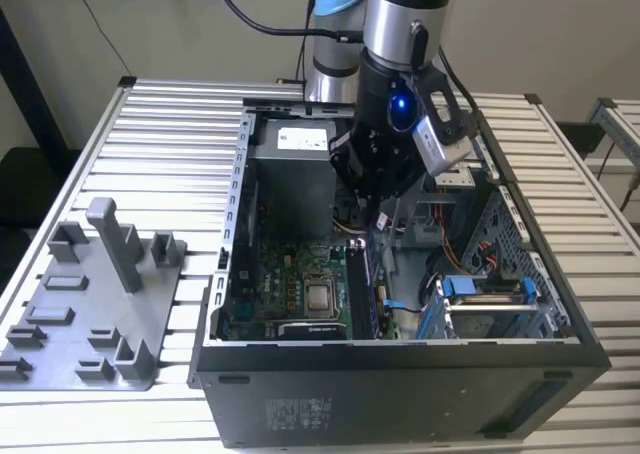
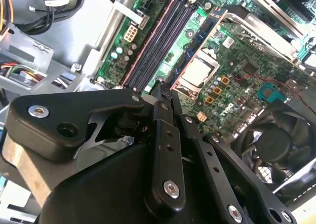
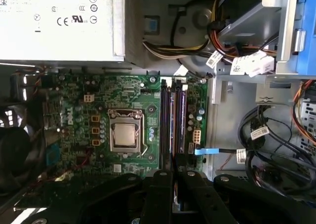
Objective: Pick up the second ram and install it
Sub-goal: 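Insert the second ram into the second slot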
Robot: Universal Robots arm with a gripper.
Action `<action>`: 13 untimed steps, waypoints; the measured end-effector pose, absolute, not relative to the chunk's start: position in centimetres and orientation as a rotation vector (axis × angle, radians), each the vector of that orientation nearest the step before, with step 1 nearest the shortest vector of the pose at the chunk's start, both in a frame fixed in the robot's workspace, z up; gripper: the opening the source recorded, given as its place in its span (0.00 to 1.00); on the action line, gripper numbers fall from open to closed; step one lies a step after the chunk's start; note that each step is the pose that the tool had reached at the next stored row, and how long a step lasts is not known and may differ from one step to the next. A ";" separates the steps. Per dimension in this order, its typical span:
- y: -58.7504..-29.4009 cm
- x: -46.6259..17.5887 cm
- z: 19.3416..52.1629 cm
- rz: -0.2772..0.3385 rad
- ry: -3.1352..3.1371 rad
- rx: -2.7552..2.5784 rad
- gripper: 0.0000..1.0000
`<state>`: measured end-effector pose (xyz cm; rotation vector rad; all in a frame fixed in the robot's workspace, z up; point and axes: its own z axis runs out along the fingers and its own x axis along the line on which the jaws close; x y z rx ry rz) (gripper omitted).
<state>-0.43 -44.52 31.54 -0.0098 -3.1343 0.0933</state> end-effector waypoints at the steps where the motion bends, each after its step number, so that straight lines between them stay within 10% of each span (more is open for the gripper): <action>1: -44.5 -0.5 31.4 0.091 -3.134 -0.011 0.13; 13: -44.7 -0.6 29.4 0.080 -3.134 -0.033 0.13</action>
